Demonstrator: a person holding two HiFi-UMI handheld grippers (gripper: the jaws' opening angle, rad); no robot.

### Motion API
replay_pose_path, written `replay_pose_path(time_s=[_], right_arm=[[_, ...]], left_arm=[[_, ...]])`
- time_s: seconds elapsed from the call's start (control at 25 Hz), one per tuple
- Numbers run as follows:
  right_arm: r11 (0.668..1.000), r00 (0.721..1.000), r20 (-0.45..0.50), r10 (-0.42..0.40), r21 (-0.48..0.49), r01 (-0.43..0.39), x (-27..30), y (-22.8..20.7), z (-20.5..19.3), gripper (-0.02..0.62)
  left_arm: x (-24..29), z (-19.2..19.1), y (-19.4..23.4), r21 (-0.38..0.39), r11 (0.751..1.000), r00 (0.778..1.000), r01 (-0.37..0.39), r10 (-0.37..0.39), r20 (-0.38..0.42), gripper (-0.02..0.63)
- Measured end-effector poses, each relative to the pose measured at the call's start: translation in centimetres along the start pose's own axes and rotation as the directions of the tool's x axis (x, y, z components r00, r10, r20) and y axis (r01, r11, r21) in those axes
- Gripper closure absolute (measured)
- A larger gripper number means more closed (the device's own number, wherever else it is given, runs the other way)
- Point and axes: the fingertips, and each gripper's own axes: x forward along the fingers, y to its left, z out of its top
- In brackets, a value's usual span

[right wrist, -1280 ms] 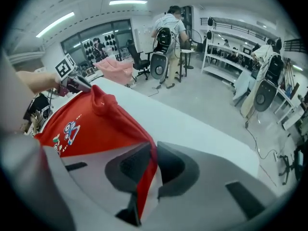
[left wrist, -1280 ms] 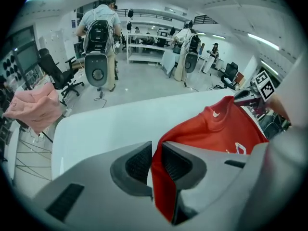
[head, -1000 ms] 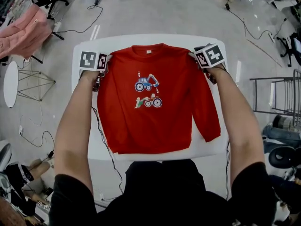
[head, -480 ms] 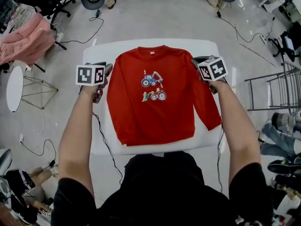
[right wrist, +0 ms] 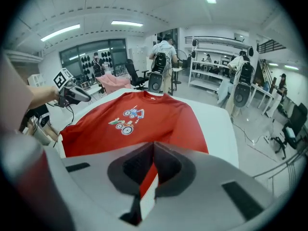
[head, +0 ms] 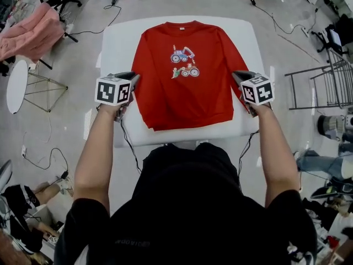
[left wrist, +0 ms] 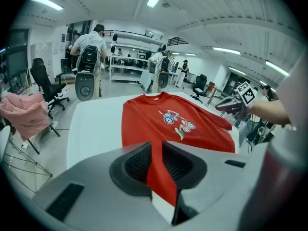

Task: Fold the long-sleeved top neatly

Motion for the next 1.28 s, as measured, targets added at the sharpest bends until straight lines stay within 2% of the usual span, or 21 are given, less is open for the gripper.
replay_pose_path(time_s=[0.12,0.2,0.4,0.48,0.64,0.8,0.88,1.0,1.12,1.2,1.28], right_arm=[[0.998,1.0,0.002,-0.015,0.053,0.015,-1.9,0.7,-4.0,0.589],[0.997,1.0,-0.006,-0.006,0.079,0.006,-2.7,1.8,-6.6,0.589],[0.988,0.996,-0.035,0.078,0.133,-0.072,-3.8,5.0,-11.8,0.567],[0.985,0.992,-0.052,0.117,0.133,-0.109,-4.0,5.8,-13.3,0.543],[0.98,0.981,-0.085,0.176,0.114,-0.165,-4.5,6.6,-15.6,0.474],[0.951,0.973,-0.036,0.229,0.222,-0.216,-4.3,7.8,-16.6,0.448],[0.931,0.969,-0.011,0.248,0.281,-0.235,-4.2,8.2,-16.4,0.439],[0.919,0.969,-0.013,0.248,0.319,-0.232,-4.0,8.2,-16.5,0.431],[0.915,0.971,-0.023,0.236,0.341,-0.215,-3.4,8.5,-16.8,0.444],[0.913,0.973,-0.023,0.231,0.352,-0.208,-3.0,8.7,-16.9,0.492],[0.904,0.97,-0.022,0.244,0.368,-0.219,-3.2,8.6,-17.1,0.554]], left_arm=[[-1.5,-3.4,-2.7,0.01,1.0,1.0,0.003,-0.003,-0.017,0.537],[-2.7,-5.6,-3.9,-0.012,1.0,1.0,-0.009,0.009,-0.019,0.535],[-6.1,-11.0,-6.3,-0.154,0.983,0.995,-0.097,0.098,-0.002,0.535],[-6.5,-13.2,-7.6,-0.187,0.974,0.992,-0.124,0.124,-0.013,0.535],[-6.1,-16.3,-10.6,-0.195,0.969,0.988,-0.15,0.14,-0.063,0.512],[-5.4,-18.4,-12.0,-0.193,0.969,0.986,-0.155,0.14,-0.089,0.482],[-5.0,-18.3,-12.7,-0.181,0.972,0.987,-0.15,0.136,-0.088,0.477],[-3.4,-18.2,-13.7,-0.148,0.977,0.985,-0.151,0.137,-0.102,0.474],[-2.1,-18.8,-13.1,-0.124,0.971,0.974,-0.204,0.189,-0.123,0.474],[-2.1,-19.2,-12.6,-0.12,0.965,0.968,-0.234,0.219,-0.124,0.483],[-2.5,-19.4,-12.8,-0.118,0.963,0.966,-0.243,0.229,-0.119,0.551]])
